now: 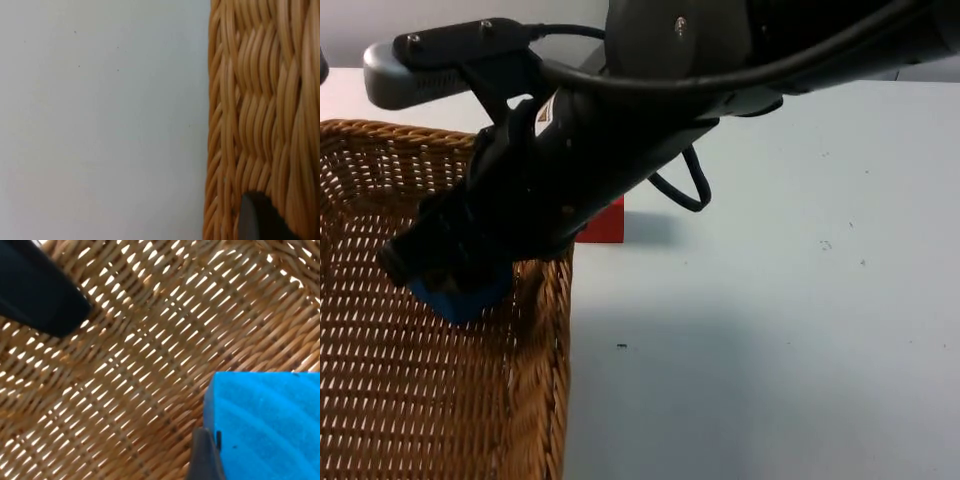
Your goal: Pick up the basket with the left hand and place the blue cube into the basket with the right hand.
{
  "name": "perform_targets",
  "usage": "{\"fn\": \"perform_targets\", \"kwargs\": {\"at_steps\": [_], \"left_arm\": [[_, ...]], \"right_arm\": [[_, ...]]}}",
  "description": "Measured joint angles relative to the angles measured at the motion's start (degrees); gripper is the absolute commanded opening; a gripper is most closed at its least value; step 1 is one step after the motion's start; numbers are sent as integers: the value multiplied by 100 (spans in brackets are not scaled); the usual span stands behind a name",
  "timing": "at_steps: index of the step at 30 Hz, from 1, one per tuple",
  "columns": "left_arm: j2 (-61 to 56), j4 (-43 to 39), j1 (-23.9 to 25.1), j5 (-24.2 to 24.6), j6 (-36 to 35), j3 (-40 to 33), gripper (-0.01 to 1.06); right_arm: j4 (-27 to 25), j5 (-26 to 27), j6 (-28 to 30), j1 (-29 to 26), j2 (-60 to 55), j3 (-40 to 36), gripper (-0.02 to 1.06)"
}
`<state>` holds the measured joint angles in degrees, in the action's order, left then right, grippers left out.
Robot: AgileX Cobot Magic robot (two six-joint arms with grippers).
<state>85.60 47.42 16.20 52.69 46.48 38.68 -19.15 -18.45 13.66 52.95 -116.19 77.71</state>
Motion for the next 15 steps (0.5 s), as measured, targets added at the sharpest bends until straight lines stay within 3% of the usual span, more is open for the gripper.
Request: {"fn": "perform_targets", "kwargs": {"at_steps": [4,5,7,9,15], "left_arm": [[0,0,0,0,0,0,0],[0,0,0,0,0,0,0],[0,0,0,0,0,0,0],[0,0,0,-2,0,0,0],[0,-12,0,-12,0,0,0]], "right_arm": [[0,108,0,0,0,0,55],[0,133,0,0,0,0,55],[0,182,0,0,0,0,74],[0,183,0,0,0,0,80],[68,230,0,0,295,13,77]]}}
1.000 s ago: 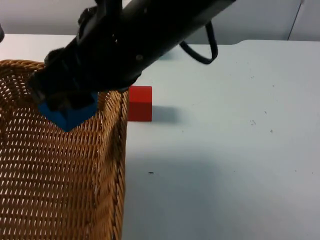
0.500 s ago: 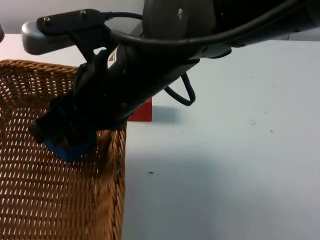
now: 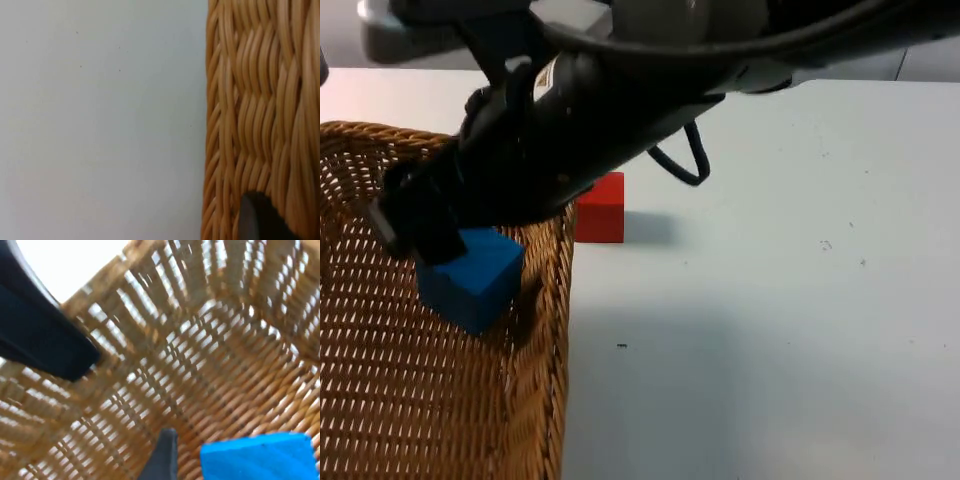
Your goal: Pick up the basket with the left hand and place the blue cube into the basket with the right hand.
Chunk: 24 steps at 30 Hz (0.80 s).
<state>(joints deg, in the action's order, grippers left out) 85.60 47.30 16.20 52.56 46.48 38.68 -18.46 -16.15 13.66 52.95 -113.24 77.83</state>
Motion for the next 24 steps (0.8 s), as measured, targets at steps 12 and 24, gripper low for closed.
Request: {"fn": "perform_targets", "kwargs": {"at_steps": [12,24], "left_arm": [[0,0,0,-33,0,0,0],[2,-57,0,-506,0,-4,0]], "right_arm": [[1043,-94,0,0,2109,-107,75],[1256,602,10,0,4713,-2359,75]]}}
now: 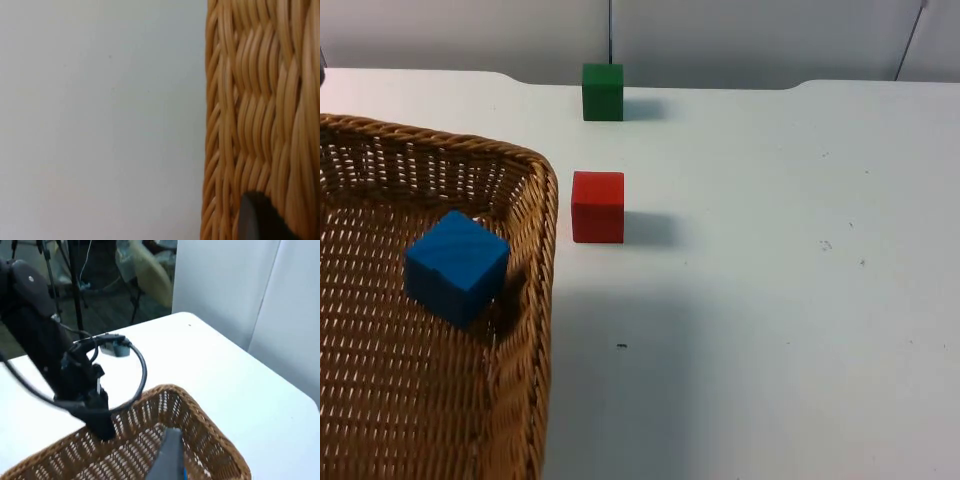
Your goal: Pick up the basket with the left hand and place the blue cube into the basket with the right hand.
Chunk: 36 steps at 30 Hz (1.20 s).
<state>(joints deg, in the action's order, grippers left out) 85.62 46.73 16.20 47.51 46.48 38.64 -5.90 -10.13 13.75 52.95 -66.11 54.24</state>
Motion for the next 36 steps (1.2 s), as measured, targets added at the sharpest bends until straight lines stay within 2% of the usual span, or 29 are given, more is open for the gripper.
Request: {"fn": "perform_targets", "kwargs": {"at_steps": [4,9,18,32,35,36], "left_arm": [[150,-118,0,-123,0,110,0],[625,-208,0,-167,0,374,0],[1469,-340,0,-360,-11,727,0],[2020,-615,0,-873,-81,1156,0],[2029,-640,0,-901,-104,1156,1],[2029,-644,0,-914,-104,1156,4]], "right_arm": [[0,253,-30,0,1037,-1050,75],[-19,290,-213,0,2028,-1765,75],[-19,113,-284,0,3097,-2095,74],[-19,-107,-294,0,3194,-2123,74],[-19,-112,-304,0,3194,-2123,74],[-19,-121,-304,0,3194,-2123,74]]}}
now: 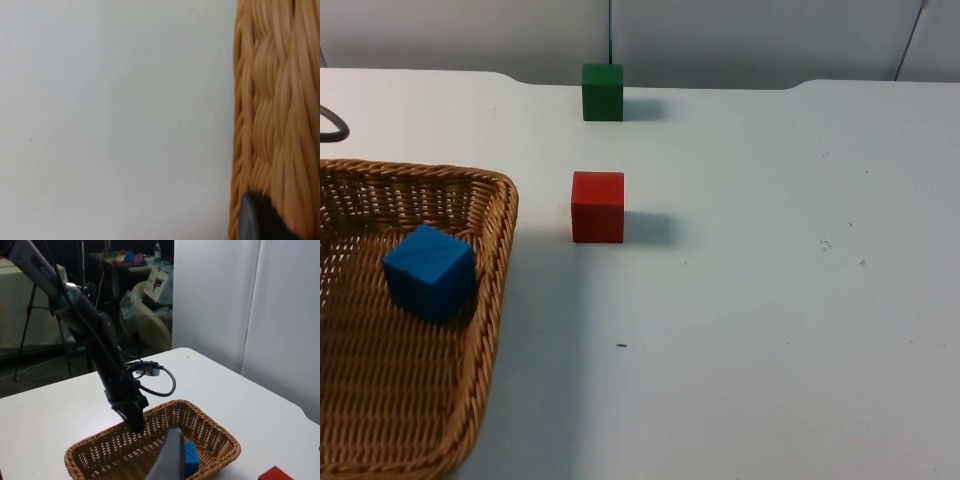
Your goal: Pick up the basket with the left hand and place the blue cube into the basket with the right hand.
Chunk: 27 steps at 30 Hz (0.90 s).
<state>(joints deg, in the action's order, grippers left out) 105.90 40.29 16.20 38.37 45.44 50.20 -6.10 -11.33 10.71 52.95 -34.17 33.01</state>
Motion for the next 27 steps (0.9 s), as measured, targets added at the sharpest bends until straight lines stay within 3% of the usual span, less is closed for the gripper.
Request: {"fn": "perform_targets", "kwargs": {"at_steps": [3,4,5,8,11,19,27], "left_arm": [[0,-22,0,-27,0,0,18],[0,-44,0,-51,0,0,18],[0,-92,0,-75,0,0,31],[0,-211,0,-151,0,0,55],[0,-332,0,-164,-35,9,65],[-253,-620,0,45,-183,9,67],[-1627,-1545,0,415,-1244,136,67]], "right_arm": [[0,-14,0,0,0,0,74],[0,-14,0,0,0,0,74],[0,-18,0,0,0,0,74],[0,-28,-11,0,0,0,74],[0,-28,-11,0,0,0,74],[0,-32,-11,0,0,0,74],[0,-17,-11,0,0,0,74]]}}
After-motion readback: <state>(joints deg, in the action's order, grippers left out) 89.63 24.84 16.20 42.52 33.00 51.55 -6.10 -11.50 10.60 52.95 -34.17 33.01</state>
